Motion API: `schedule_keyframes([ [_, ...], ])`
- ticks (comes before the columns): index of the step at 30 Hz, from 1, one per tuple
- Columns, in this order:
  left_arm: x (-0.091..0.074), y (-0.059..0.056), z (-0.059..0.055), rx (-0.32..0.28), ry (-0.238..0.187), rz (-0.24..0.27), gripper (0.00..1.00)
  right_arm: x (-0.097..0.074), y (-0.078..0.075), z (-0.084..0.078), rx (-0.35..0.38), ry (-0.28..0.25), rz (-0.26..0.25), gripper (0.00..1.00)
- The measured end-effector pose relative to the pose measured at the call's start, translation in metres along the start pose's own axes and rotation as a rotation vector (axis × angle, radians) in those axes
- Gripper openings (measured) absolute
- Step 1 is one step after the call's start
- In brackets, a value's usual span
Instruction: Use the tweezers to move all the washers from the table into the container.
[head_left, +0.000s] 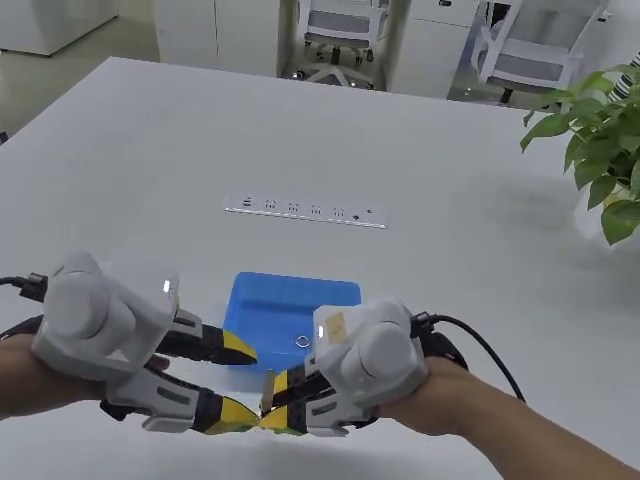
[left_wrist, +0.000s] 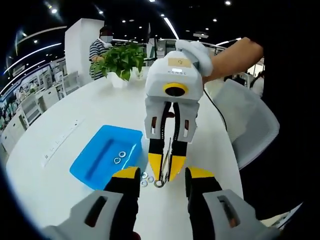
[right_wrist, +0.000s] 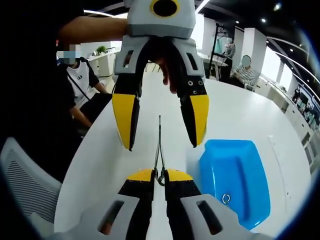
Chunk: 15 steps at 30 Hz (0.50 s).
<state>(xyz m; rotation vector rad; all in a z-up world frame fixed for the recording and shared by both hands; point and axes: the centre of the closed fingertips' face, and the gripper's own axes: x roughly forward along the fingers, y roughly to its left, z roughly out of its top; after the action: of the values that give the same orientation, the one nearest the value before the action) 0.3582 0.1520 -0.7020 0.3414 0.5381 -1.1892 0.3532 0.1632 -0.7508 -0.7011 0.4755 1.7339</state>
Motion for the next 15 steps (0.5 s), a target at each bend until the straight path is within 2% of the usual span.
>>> schedule_keyframes([
  [6,-0.005,0.000,-0.003,-0.038,-0.029,0.021,0.51,-0.008,-0.003,0.004,-0.002,-0.001,0.000,0.09],
  [15,-0.017,0.006,-0.008,-0.097,-0.072,0.098,0.70,-0.025,-0.010,0.015,-0.008,-0.010,-0.006,0.09],
])
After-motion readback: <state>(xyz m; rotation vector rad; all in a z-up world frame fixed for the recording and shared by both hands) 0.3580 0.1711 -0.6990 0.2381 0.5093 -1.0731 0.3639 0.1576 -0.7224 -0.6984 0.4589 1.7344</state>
